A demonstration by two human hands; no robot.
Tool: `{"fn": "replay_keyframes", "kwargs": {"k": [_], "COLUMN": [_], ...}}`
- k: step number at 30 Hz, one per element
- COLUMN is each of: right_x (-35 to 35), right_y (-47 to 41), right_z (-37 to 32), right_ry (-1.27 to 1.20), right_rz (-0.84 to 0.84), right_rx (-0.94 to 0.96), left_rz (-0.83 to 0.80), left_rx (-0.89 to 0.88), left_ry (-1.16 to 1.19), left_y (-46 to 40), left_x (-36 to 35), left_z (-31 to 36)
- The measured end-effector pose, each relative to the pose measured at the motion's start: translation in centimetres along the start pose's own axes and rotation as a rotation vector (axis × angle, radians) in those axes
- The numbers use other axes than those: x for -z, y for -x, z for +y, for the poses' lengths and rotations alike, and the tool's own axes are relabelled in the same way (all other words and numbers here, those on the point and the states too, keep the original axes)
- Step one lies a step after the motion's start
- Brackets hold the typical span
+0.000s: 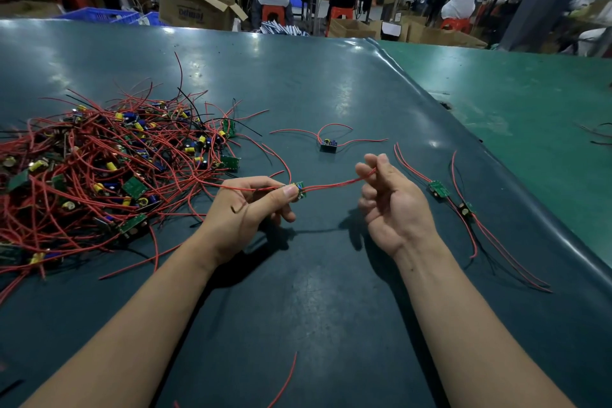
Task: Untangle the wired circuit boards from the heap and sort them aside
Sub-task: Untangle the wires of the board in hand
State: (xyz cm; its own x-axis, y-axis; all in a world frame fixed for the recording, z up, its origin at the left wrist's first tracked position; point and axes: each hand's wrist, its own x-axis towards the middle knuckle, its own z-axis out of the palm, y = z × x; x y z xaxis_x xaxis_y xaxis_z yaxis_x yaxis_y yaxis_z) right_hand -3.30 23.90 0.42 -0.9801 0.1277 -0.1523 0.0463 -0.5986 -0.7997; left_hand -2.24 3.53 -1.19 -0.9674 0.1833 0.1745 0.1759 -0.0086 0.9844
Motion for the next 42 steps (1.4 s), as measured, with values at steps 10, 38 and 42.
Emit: {"fn": "replay_keyframes", "kwargs": {"k": [10, 38, 42], "right_x": [-0.2, -2.8, -3.0], "right_y": [-0.1, 2.6, 2.8], "right_z": [0.5, 2.7, 2.4], "right_ry": [-0.02, 0.271, 0.177], "right_rz": [0.064, -0.39, -0.477], "right_rx": [-0.018, 0.199, 0.067], "left_rz": [-0.024, 0.402, 0.165], "left_rx": [-0.031, -0.652, -0.365], "left_ry": [-0.049, -0.511, -0.303], "left_y": [0.4, 0.5, 1.0], "left_x": [-0.4, -1.0, -1.7], "left_z": [0.8, -0.1, 0.0]}}
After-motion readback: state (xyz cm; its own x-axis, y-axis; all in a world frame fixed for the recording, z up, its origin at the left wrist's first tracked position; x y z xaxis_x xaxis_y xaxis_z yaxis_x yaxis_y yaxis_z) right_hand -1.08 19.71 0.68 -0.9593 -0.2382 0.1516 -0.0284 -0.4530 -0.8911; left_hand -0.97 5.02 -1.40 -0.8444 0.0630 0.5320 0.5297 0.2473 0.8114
